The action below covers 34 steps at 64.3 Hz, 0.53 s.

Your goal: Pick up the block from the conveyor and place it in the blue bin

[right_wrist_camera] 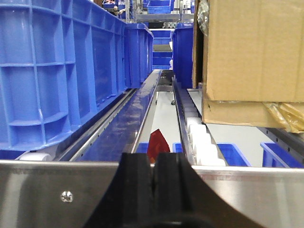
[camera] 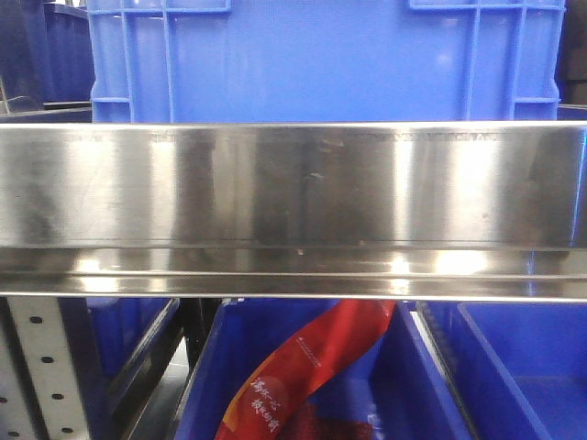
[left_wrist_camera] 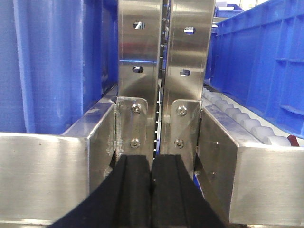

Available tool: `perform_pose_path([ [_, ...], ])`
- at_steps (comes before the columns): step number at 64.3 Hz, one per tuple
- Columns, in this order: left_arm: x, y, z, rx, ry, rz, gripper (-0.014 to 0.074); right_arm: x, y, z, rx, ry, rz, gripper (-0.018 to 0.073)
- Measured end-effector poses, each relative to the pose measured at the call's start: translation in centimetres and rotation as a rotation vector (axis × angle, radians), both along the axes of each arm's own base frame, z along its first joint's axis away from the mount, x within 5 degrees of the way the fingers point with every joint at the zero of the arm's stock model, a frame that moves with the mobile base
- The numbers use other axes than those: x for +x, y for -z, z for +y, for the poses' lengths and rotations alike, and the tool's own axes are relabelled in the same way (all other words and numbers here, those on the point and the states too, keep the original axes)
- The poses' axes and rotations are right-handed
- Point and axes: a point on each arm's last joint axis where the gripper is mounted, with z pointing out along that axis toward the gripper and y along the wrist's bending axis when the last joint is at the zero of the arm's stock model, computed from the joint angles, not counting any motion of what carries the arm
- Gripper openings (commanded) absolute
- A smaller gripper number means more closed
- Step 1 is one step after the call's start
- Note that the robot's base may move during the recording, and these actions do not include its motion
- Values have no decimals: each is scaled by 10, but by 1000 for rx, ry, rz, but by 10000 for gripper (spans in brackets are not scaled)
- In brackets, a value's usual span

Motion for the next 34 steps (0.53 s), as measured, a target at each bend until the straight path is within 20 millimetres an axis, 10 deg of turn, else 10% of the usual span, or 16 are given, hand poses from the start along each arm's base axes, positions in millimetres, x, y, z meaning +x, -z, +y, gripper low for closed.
perform_pose_path([
  [34, 0, 0, 0, 0, 0, 0, -111, 0, 0, 0, 0, 0, 0, -162],
])
